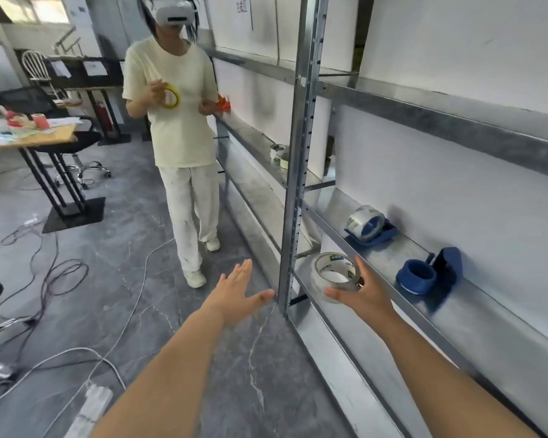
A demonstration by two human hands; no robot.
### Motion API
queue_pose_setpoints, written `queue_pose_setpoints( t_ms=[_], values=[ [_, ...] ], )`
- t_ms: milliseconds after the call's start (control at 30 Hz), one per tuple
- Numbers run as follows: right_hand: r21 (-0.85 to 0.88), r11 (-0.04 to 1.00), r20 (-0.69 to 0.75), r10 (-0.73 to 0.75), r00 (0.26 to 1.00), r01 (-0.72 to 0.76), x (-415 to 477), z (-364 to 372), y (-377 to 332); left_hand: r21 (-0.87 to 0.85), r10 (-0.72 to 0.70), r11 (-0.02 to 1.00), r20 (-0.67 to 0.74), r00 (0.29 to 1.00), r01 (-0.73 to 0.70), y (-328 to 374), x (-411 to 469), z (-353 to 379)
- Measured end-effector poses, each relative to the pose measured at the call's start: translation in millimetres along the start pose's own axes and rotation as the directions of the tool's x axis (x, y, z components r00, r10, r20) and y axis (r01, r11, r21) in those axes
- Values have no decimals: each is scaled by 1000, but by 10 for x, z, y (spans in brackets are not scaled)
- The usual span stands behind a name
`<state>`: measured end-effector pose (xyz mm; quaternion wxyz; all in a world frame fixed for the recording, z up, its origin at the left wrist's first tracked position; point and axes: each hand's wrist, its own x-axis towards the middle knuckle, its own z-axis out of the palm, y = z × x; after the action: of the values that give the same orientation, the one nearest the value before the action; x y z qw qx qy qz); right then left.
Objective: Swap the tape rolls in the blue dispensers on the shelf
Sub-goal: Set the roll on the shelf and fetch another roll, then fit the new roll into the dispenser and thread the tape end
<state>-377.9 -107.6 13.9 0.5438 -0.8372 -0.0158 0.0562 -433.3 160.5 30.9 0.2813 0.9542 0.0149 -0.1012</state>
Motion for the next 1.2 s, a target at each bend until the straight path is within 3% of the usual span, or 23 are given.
queue_pose_setpoints(
  t_ms=[267, 733, 867, 1200],
  values=[
    [46, 997, -131, 60, 990, -54, 111, 53, -68, 14, 50, 999, 88, 995, -51, 74, 307, -227],
    [86, 988, -381, 153, 912, -130, 466, -560, 16, 62, 218, 970, 205, 954, -234, 655, 1130, -90],
    [102, 985, -412, 169, 895, -139, 590, -760, 38, 102, 302, 939, 215, 929, -329, 827, 1564, -60],
    [111, 980, -461, 198, 865, -165, 861, -1230, 190, 85, 349, 924, 206, 914, -372, 1347, 2108, 109]
  ],
)
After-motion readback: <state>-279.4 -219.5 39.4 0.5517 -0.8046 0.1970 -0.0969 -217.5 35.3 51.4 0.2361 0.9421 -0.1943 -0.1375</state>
